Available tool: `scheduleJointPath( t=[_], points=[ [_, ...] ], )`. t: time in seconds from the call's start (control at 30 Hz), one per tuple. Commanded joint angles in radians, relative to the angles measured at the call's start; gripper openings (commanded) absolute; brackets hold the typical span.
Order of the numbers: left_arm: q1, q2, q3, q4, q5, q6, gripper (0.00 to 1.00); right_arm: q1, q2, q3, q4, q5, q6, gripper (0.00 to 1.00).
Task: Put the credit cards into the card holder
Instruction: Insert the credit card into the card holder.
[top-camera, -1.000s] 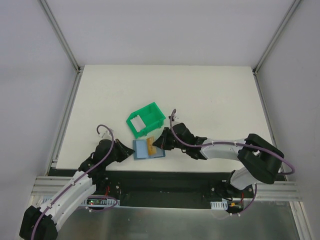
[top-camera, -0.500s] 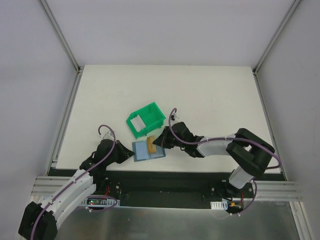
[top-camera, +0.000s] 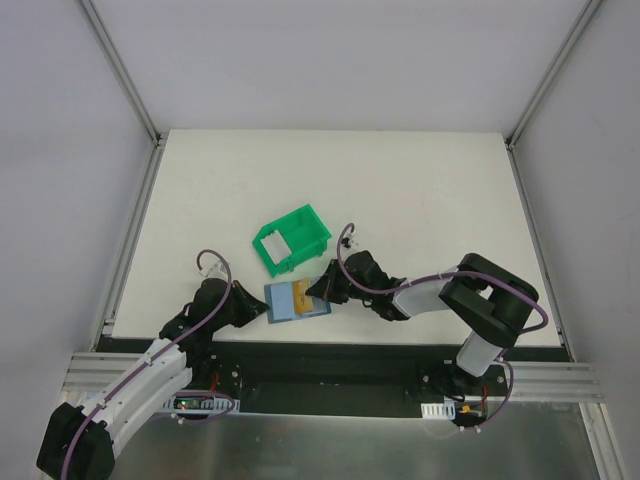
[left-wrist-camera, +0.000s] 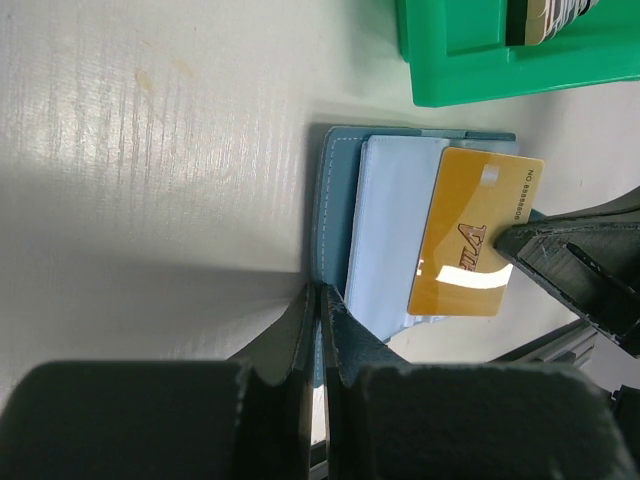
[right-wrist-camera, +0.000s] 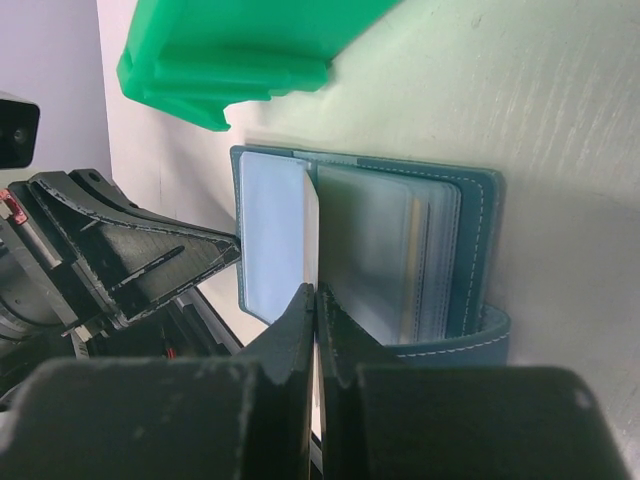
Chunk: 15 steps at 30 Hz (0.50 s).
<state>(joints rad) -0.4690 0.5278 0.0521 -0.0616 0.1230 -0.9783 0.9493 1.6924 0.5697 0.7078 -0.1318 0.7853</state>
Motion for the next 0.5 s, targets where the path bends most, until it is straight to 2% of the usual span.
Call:
scheduleJointPath(
  t=[0.0,0.47],
  points=[
    [0.010,-0.002,-0.081,-0.001,0.009,0.024,0.00,-0.006,0.003,-0.016,0.032,0.004,0.008,0.00],
    [0.010,-0.008,-0.080,-0.001,0.009,0.026,0.00,0.011,0.027,0.010,-0.033,0.023,0.008,0.00]
  ],
)
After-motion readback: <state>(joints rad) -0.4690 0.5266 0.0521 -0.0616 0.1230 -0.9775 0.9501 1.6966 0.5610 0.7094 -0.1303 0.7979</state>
